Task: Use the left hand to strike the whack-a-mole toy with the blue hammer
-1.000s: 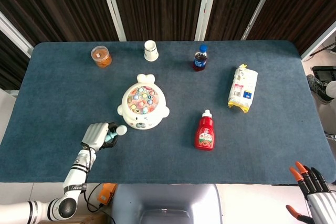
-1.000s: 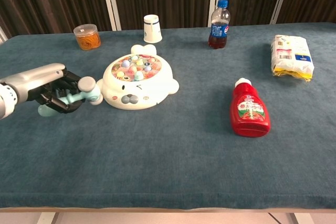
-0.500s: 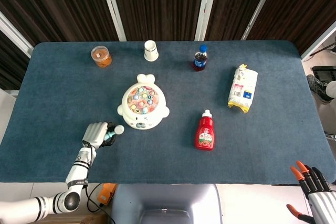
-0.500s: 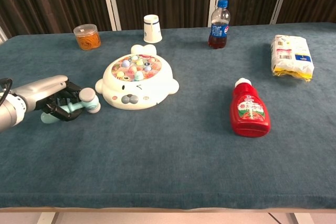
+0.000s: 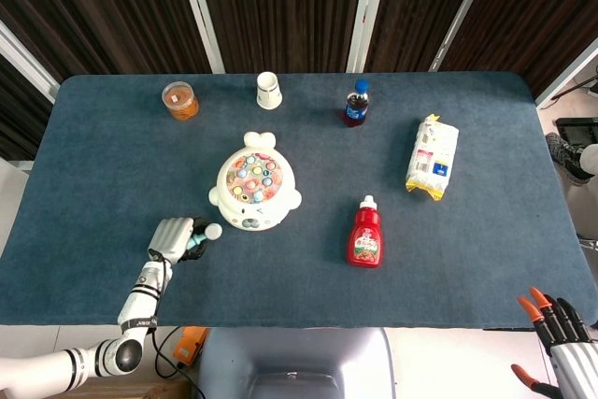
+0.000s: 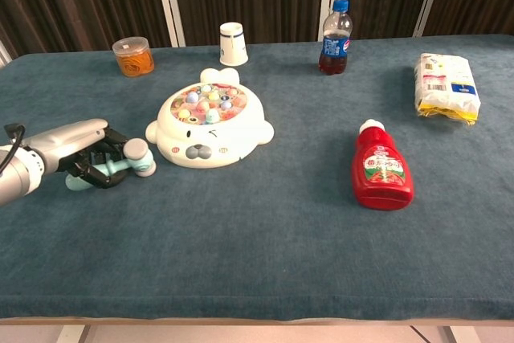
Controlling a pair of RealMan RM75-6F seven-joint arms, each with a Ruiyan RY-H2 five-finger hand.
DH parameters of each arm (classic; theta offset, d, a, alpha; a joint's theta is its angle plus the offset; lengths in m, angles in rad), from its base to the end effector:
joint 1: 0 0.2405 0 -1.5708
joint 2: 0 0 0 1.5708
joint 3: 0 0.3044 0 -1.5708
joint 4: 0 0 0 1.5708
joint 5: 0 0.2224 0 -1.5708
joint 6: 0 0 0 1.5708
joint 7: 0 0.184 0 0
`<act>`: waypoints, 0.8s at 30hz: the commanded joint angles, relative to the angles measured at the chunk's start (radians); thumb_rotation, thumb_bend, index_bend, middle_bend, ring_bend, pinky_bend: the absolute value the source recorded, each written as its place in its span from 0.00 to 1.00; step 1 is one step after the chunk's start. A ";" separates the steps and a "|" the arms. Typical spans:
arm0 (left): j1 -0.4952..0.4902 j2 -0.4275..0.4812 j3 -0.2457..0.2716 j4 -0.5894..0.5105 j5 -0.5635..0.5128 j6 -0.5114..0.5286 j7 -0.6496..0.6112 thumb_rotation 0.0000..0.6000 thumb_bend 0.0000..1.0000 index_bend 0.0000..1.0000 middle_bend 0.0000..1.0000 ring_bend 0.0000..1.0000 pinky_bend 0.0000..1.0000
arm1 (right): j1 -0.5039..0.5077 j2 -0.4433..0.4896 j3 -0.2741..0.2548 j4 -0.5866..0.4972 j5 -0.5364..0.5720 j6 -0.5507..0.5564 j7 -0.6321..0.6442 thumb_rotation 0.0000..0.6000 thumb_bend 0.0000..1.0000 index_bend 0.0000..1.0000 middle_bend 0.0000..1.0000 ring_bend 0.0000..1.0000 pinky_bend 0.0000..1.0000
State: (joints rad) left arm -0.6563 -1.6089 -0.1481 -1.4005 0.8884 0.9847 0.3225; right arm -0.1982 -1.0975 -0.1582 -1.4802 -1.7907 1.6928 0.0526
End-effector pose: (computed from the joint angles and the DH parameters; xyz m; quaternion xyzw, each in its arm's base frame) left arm -0.2523 0.3993 -0.0588 -0.6646 -0.4976 -0.3134 0.4609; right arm -0.3772 -0.0712 0.1662 0.6420 -0.4034 0.3373 0.5579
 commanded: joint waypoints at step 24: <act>0.021 -0.001 -0.016 0.014 0.033 -0.002 -0.023 1.00 0.45 0.18 0.11 0.06 0.20 | 0.000 0.000 -0.001 0.001 -0.003 0.003 0.002 1.00 0.17 0.00 0.03 0.00 0.00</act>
State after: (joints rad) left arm -0.6351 -1.6104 -0.1642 -1.3862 0.9212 0.9830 0.2999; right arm -0.1979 -1.0971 -0.1595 -1.4790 -1.7941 1.6959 0.0544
